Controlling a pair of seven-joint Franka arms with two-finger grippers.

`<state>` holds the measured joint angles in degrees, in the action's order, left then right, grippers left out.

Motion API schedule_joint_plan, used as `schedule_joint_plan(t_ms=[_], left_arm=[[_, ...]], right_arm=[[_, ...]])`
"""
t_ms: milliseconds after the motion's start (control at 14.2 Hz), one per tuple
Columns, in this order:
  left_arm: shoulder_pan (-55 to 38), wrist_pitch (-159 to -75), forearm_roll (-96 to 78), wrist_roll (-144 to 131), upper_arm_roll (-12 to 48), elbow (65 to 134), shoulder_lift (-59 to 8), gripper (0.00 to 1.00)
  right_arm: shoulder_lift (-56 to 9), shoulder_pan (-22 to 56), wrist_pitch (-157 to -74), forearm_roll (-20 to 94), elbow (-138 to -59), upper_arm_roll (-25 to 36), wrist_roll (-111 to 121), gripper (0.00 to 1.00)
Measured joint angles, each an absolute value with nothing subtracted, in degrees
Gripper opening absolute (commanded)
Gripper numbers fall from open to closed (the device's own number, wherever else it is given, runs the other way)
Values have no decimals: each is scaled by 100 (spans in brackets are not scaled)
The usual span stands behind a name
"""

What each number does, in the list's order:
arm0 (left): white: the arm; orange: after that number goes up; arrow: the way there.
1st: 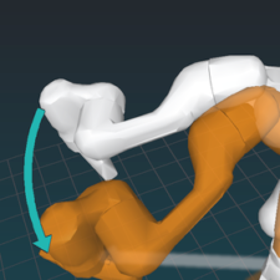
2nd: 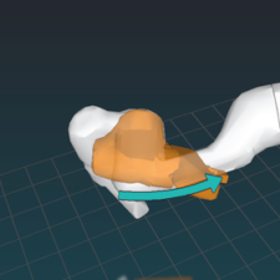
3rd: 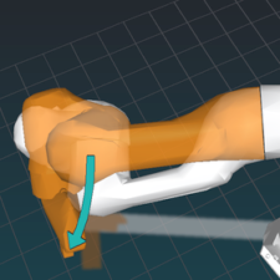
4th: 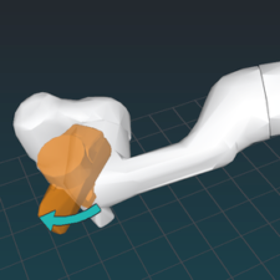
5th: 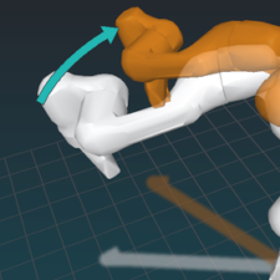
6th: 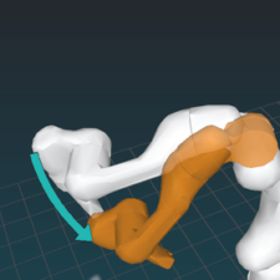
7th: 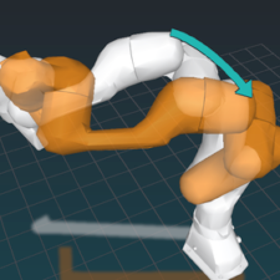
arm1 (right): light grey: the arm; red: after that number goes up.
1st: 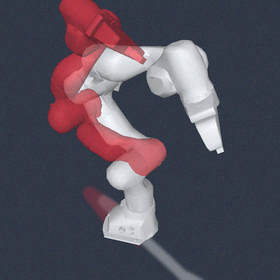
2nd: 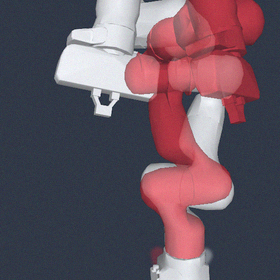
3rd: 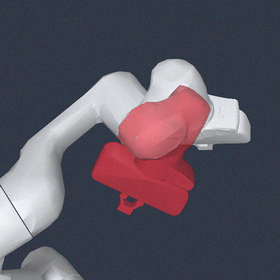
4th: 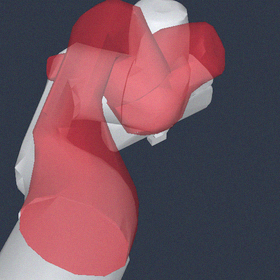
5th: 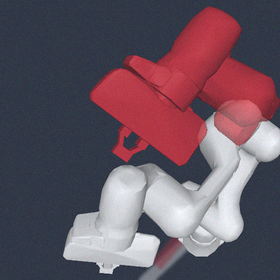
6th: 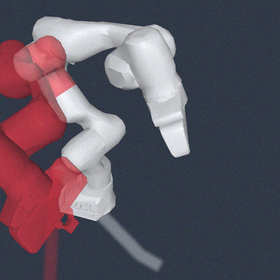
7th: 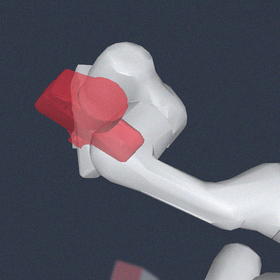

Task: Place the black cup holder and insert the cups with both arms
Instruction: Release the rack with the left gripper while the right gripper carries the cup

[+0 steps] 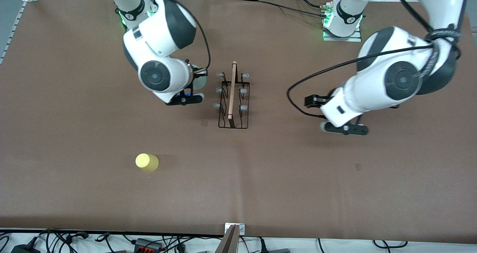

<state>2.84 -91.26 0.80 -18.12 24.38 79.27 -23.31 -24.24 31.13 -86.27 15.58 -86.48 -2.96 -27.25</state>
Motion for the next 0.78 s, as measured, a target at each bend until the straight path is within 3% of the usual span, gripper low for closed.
schedule_joint_plan(t_ms=[141, 424, 565, 777], left_arm=[[-69, -9085, 75, -1340, 1523, 7996, -1920, 100], [-255, -9057, 73, -783, 297, 8155, -1240, 100], [-371, -9057, 55, -716, -145, 8357, -1099, 100], [-602, -9155, 31, -743, -311, 8764, -883, 100]], right_arm=[[-2442, 3430, -8628, 1565, -8648, -302, -3005, 32], [-2487, 3770, -8676, 1572, -8650, -304, -3224, 32], [-2554, 3775, -8784, 1578, -8652, -297, -3283, 32], [-2672, 3766, -8942, 1606, -8652, -285, -3296, 32]])
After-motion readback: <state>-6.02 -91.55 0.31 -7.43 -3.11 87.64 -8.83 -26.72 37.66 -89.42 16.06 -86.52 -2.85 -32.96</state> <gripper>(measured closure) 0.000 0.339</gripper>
